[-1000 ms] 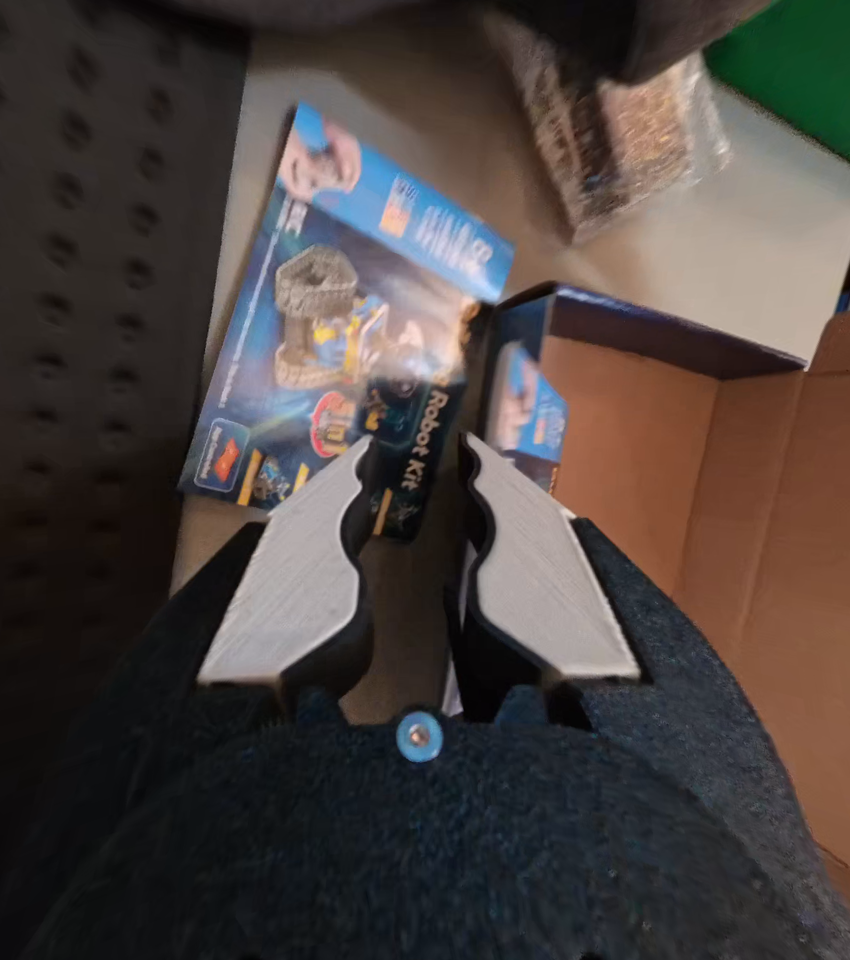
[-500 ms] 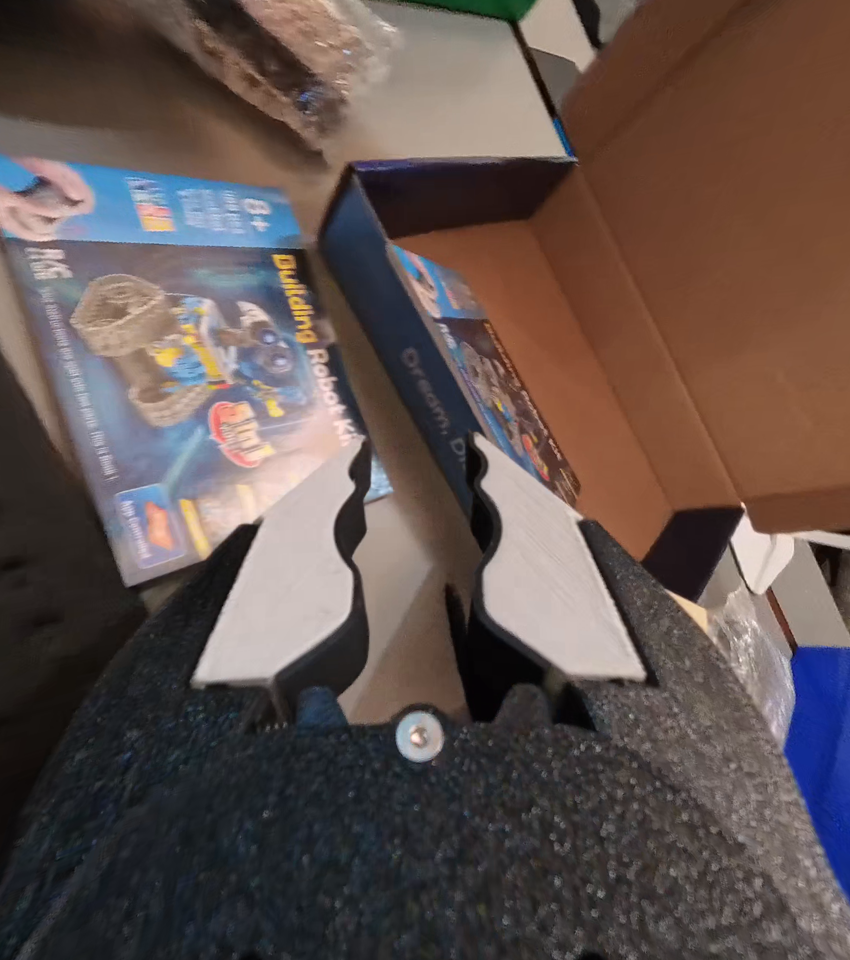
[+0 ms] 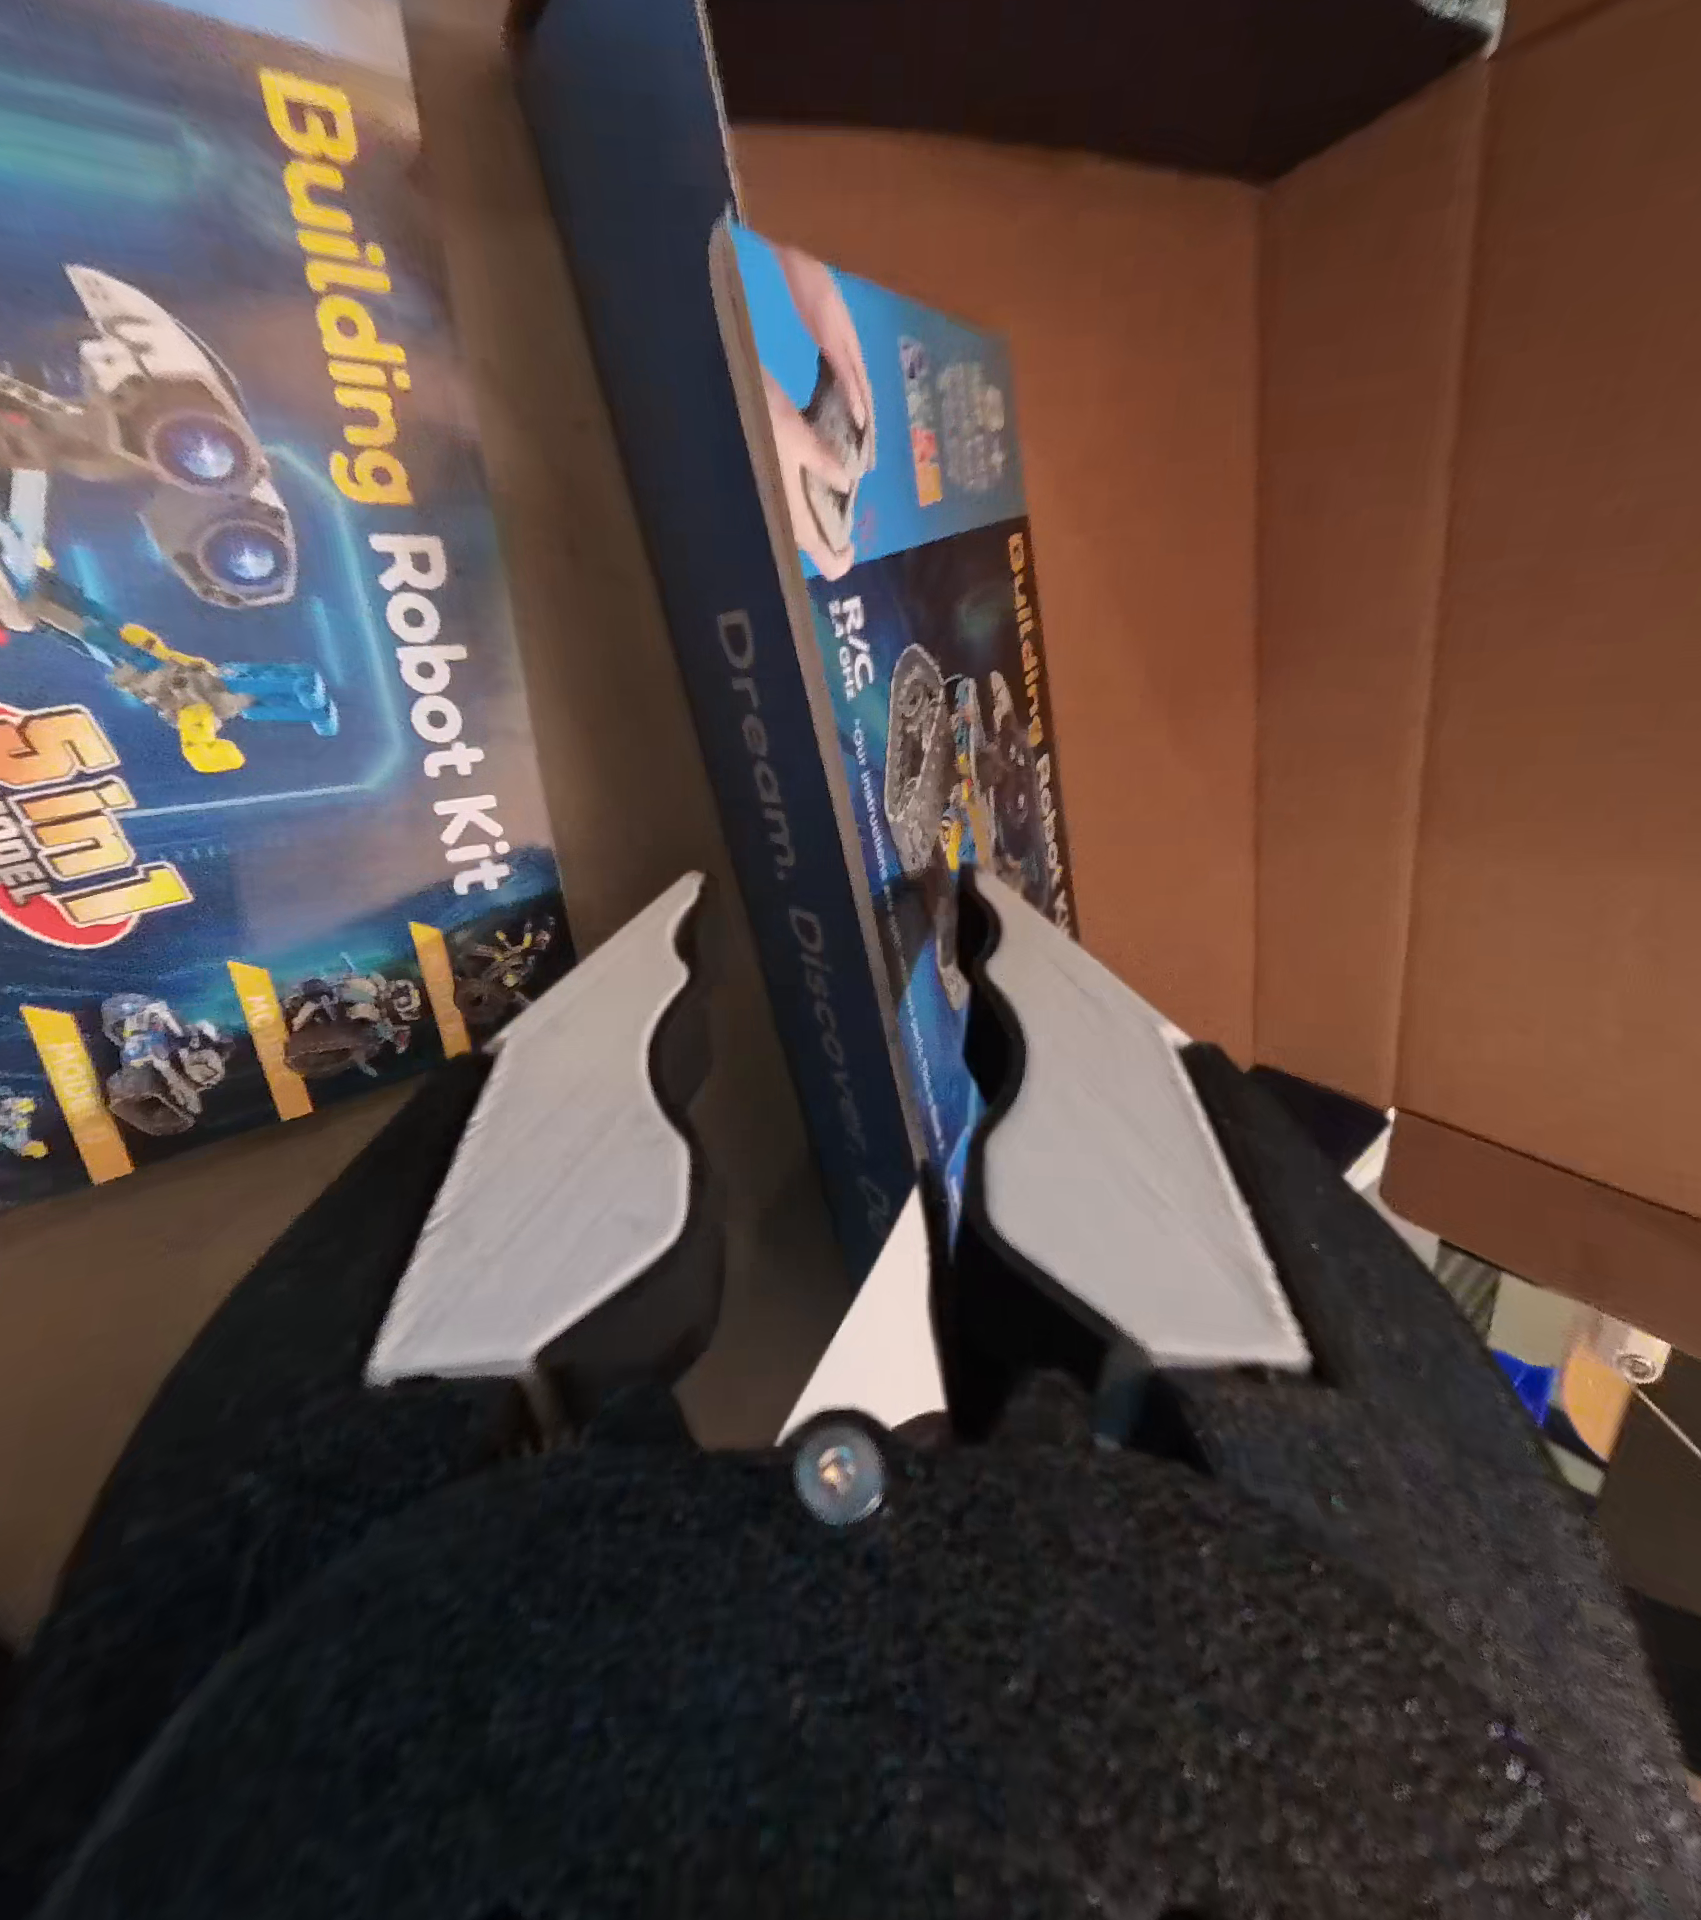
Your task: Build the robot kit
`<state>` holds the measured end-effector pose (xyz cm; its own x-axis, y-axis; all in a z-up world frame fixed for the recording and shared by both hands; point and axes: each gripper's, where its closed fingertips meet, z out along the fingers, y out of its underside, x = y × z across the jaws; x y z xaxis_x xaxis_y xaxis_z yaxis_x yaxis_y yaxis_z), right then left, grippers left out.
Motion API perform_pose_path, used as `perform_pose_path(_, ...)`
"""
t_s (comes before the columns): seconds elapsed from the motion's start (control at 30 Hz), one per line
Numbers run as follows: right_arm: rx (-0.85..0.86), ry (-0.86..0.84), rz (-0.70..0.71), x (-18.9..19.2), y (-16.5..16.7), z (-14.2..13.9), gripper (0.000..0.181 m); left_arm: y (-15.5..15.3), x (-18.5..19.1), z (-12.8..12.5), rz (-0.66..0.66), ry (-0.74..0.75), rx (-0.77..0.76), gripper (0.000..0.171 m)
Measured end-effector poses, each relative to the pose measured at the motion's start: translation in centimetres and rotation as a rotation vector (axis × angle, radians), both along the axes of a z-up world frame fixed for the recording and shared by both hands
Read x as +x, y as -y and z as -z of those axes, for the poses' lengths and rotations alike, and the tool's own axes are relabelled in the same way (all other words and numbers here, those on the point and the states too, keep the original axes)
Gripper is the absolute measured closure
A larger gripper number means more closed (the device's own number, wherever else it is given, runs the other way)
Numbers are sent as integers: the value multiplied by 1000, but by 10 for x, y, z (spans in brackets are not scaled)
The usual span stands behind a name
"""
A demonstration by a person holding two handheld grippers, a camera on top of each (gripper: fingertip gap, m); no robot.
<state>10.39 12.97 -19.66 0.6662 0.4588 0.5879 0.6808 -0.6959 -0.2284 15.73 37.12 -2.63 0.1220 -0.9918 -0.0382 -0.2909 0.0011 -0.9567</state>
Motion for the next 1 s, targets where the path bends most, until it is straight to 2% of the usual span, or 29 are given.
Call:
perform_pose_path(0.07,-17,65,4,4,3,4,143,0,0,0,1,1,-3,164)
perform_pose_path(0.1,4,141,-21,6,3,-1,159,-1,0,0,2,2,-6,164)
perform_pose_path(0.13,26,195,-52,5,3,-6,166,0,0,0,1,2,-7,164)
perform_pose_path(0.23,120,200,-58,-1,5,-22,179,0,1,0,-1,-1,1,164)
perform_pose_path(0.43,394,424,-66,-1,9,-75,179,1,0,0,-5,-13,7,164)
perform_pose_path(0.53,452,541,-114,-28,22,-98,179,2,0,0,-1,-14,5,164)
perform_pose_path(0.63,388,475,-159,-71,49,-89,179,2,0,0,1,-12,0,164)
perform_pose_path(0.73,262,372,-186,-103,84,-55,179,2,-1,0,4,-12,-2,164)
perform_pose_path(0.83,160,286,-170,-113,108,-19,180,2,-1,0,4,-12,-1,164)
perform_pose_path(1.0,165,182,-102,-109,107,-7,180,3,-1,0,13,-5,-17,164)
